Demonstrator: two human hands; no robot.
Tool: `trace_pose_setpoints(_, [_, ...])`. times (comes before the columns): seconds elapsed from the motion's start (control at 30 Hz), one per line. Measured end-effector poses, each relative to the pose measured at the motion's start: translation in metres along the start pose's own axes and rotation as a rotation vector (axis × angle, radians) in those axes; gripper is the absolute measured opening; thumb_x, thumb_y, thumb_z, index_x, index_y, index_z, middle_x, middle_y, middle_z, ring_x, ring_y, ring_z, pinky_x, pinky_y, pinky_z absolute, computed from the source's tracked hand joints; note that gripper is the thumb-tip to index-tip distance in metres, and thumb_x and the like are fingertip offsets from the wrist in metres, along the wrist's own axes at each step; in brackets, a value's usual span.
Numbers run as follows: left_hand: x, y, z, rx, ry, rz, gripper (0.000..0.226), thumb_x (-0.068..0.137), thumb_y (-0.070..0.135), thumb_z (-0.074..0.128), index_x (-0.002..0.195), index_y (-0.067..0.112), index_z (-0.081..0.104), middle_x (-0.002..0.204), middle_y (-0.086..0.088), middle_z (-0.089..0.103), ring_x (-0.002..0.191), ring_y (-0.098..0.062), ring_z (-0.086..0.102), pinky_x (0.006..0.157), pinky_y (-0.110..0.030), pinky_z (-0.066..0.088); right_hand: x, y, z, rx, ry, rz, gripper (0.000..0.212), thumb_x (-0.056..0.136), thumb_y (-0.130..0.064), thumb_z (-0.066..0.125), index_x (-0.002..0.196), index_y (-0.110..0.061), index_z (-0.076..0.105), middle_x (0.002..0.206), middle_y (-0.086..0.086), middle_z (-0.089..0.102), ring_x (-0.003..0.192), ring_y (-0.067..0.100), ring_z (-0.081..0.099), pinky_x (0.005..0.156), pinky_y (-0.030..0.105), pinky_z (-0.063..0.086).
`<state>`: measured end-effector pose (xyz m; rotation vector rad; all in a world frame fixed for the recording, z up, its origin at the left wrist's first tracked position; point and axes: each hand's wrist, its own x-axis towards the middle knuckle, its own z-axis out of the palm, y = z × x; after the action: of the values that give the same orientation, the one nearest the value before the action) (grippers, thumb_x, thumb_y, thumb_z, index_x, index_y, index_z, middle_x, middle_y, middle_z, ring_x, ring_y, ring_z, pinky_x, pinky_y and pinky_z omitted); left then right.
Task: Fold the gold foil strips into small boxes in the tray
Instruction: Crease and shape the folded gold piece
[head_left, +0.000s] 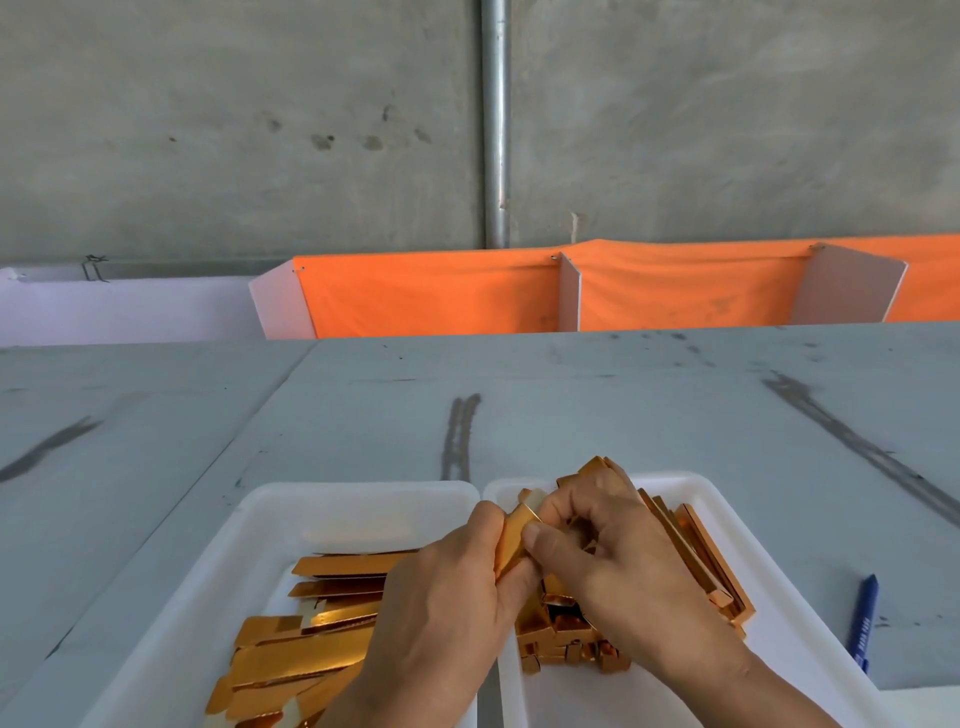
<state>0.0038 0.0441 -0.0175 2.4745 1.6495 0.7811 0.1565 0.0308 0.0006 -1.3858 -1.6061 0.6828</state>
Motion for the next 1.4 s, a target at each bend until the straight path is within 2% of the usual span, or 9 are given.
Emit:
trace_pose_setpoints(0.1, [-0.001, -0.001, 0.004, -0.043, -0.003, 0.011, 0.047, 0.065, 0.082, 0.004, 0.087, 0.043, 0.019, 0.064, 0.019, 0.045, 0.053, 0.003, 0.049, 0.045, -0.009, 0.035, 0.0, 0.0, -0.001, -0.036, -0.006, -0.053, 0.023, 0.089, -0.041, 0.06, 0.069, -0.03, 0.062, 0.091, -0.014, 0.054, 0.09, -0.001, 0.054, 0.073, 0.009, 0.042])
trace_pose_setpoints(0.2, [-0.001, -0.004, 0.006, -0.104, 0.013, -0.008, 0.052, 0.063, 0.085, 0.008, 0.087, 0.042, 0.024, 0.063, 0.014, 0.047, 0.056, 0.0, 0.052, 0.047, -0.01, 0.036, 0.002, 0.003, -0.005, 0.034, 0.051, -0.074, 0.026, 0.092, -0.04, 0.051, 0.071, -0.029, 0.064, 0.077, -0.009, 0.059, 0.077, 0.004, 0.058, 0.065, 0.014, 0.045])
trace_pose_setpoints(0.33, [-0.004, -0.006, 0.007, -0.143, -0.005, 0.016, 0.047, 0.066, 0.087, 0.015, 0.088, 0.046, 0.026, 0.064, 0.014, 0.049, 0.061, 0.0, 0.056, 0.05, -0.012, 0.04, 0.004, 0.005, -0.009, 0.197, 0.025, -0.015, 0.025, 0.094, -0.022, 0.063, 0.091, -0.046, 0.067, 0.077, -0.009, 0.065, 0.068, 0.009, 0.06, 0.067, 0.029, 0.056])
trace_pose_setpoints(0.57, [-0.004, -0.007, 0.006, -0.143, -0.051, 0.048, 0.049, 0.069, 0.086, 0.017, 0.092, 0.045, 0.03, 0.07, 0.014, 0.052, 0.066, 0.0, 0.058, 0.061, -0.016, 0.05, 0.003, 0.003, -0.014, 0.0, 0.073, -0.097, 0.019, 0.084, -0.02, 0.077, 0.08, -0.039, 0.075, 0.094, -0.019, 0.063, 0.085, 0.004, 0.063, 0.074, 0.015, 0.049])
trace_pose_setpoints(0.73, [-0.004, -0.005, 0.004, -0.12, -0.053, 0.045, 0.048, 0.069, 0.085, 0.016, 0.093, 0.045, 0.026, 0.071, 0.016, 0.051, 0.067, 0.0, 0.057, 0.055, -0.011, 0.043, 0.004, 0.002, -0.012, -0.041, 0.049, -0.115, 0.019, 0.087, -0.02, 0.072, 0.081, -0.038, 0.075, 0.097, -0.024, 0.062, 0.095, 0.002, 0.061, 0.078, 0.013, 0.047])
trace_pose_setpoints(0.87, [-0.003, -0.004, 0.004, -0.075, -0.018, 0.024, 0.05, 0.066, 0.084, 0.009, 0.091, 0.043, 0.025, 0.067, 0.015, 0.047, 0.062, 0.0, 0.054, 0.049, -0.01, 0.035, 0.004, 0.001, -0.01, 0.148, -0.023, -0.018, 0.024, 0.093, -0.015, 0.066, 0.088, -0.033, 0.08, 0.102, -0.022, 0.066, 0.092, 0.004, 0.065, 0.077, 0.024, 0.053])
trace_pose_setpoints(1.03, [-0.002, -0.004, 0.002, -0.113, 0.025, -0.028, 0.048, 0.069, 0.08, 0.013, 0.088, 0.039, 0.028, 0.065, 0.013, 0.05, 0.058, -0.002, 0.053, 0.048, -0.012, 0.034, -0.001, -0.006, -0.004, 0.444, -0.092, 0.13, 0.023, 0.093, -0.015, 0.064, 0.09, -0.028, 0.082, 0.118, -0.018, 0.065, 0.072, 0.005, 0.069, 0.065, 0.019, 0.053])
trace_pose_setpoints(1.2, [-0.003, -0.002, -0.002, -0.15, 0.055, -0.074, 0.051, 0.066, 0.079, 0.009, 0.085, 0.036, 0.03, 0.063, 0.01, 0.05, 0.054, -0.004, 0.051, 0.049, -0.012, 0.037, -0.004, -0.01, 0.0, 0.509, -0.204, 0.149, 0.025, 0.098, -0.013, 0.058, 0.105, -0.026, 0.078, 0.095, 0.002, 0.076, 0.074, 0.015, 0.067, 0.069, 0.024, 0.054])
trace_pose_setpoints(1.4, [-0.002, -0.002, -0.003, -0.231, 0.073, -0.045, 0.046, 0.071, 0.079, 0.019, 0.083, 0.037, 0.034, 0.058, 0.009, 0.046, 0.054, 0.002, 0.051, 0.047, -0.012, 0.035, -0.005, -0.009, 0.001, 0.476, -0.171, 0.079, 0.027, 0.097, -0.012, 0.06, 0.099, -0.035, 0.075, 0.087, 0.004, 0.073, 0.071, 0.021, 0.066, 0.066, 0.028, 0.056])
